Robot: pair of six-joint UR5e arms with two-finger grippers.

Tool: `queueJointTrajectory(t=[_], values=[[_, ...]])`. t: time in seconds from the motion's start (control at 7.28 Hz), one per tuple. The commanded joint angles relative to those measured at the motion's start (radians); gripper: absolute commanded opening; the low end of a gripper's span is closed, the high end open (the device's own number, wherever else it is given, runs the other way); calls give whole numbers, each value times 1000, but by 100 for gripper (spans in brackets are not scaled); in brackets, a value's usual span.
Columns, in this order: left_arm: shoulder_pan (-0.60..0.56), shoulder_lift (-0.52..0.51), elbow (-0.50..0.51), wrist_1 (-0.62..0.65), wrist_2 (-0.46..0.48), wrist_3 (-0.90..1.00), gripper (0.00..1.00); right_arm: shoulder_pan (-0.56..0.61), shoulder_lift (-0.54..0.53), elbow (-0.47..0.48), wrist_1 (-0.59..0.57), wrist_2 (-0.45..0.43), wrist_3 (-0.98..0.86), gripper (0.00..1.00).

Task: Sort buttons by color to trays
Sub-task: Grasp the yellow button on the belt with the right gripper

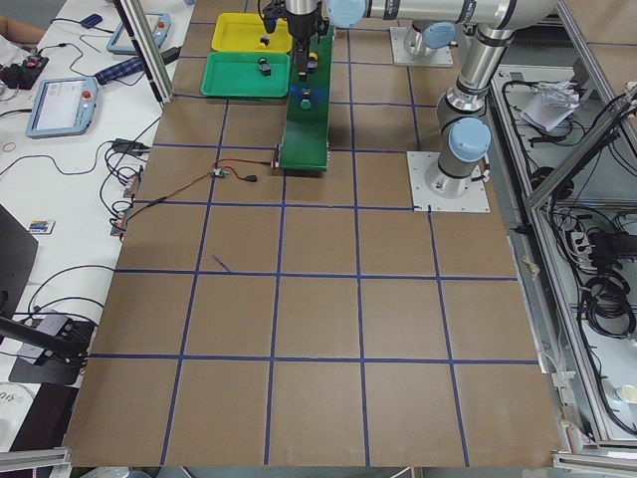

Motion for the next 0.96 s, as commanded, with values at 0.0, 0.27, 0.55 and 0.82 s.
queueJointTrajectory(t=[0.0, 0.27, 0.55, 0.82], values=[[0, 2, 2, 0, 6, 4, 100, 3, 4, 3, 27, 9, -32, 72], [3, -15, 1, 0, 6, 7, 100, 4, -7, 2, 51, 12, -27, 72], [3, -12, -8, 0, 7, 9, 100, 9, -1, 3, 38, 15, -21, 72], [6, -12, 1, -1, 10, 9, 100, 10, -1, 2, 33, 16, -18, 72]])
